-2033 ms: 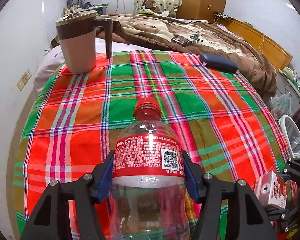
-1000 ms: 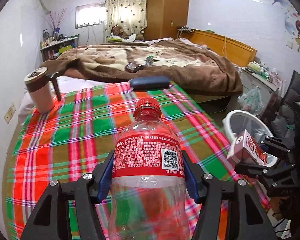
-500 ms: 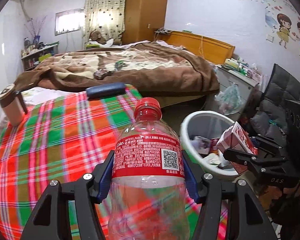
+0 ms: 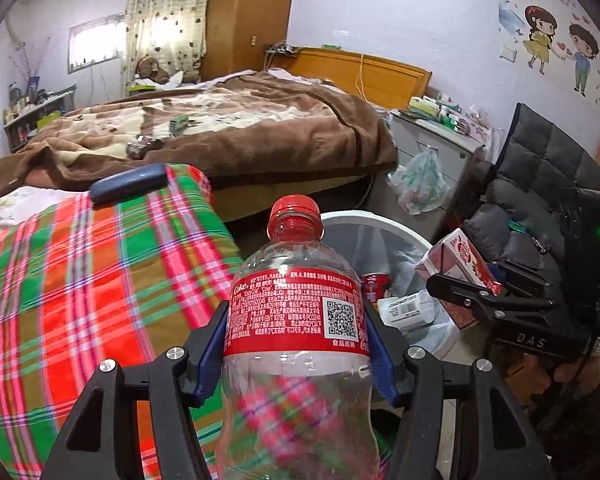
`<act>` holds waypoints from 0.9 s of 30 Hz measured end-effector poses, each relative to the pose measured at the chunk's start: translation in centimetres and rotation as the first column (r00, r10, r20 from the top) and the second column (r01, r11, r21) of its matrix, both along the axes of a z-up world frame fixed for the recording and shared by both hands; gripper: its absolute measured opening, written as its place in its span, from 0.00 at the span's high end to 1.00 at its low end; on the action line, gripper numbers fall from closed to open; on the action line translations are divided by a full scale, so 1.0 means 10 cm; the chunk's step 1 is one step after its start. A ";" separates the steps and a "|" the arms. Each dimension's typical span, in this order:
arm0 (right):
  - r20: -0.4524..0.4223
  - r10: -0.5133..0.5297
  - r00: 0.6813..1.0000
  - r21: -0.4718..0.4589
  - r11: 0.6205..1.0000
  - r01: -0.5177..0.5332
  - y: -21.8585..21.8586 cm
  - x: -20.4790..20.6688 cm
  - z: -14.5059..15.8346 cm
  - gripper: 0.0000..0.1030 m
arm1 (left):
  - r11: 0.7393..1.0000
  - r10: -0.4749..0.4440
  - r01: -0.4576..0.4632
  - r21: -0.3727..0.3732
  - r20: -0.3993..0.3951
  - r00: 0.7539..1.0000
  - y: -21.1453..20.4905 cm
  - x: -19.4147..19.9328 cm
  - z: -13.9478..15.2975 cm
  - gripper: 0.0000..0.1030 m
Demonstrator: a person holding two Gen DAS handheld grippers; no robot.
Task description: Collect trash
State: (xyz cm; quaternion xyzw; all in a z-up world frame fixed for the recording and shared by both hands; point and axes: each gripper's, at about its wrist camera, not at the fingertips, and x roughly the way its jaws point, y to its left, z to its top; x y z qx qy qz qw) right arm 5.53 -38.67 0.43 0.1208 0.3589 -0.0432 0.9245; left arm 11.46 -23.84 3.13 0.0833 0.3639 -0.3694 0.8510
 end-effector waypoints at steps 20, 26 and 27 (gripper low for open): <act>-0.133 -0.127 0.983 -0.020 0.992 0.126 -0.42 0.15 -0.29 0.40 | 0.999 0.004 -0.001 0.041 -0.057 0.998 -0.63 0.14 -0.33 0.29; -0.109 -0.147 0.983 0.002 0.989 0.148 -0.42 0.05 -0.23 0.40 | 1.000 0.005 -0.003 0.024 -0.056 0.998 -0.57 0.13 -0.30 0.29; -0.102 -0.147 0.984 0.002 0.989 0.148 -0.40 0.03 -0.21 0.40 | 1.000 0.005 -0.004 0.018 -0.053 0.999 -0.56 0.11 -0.29 0.29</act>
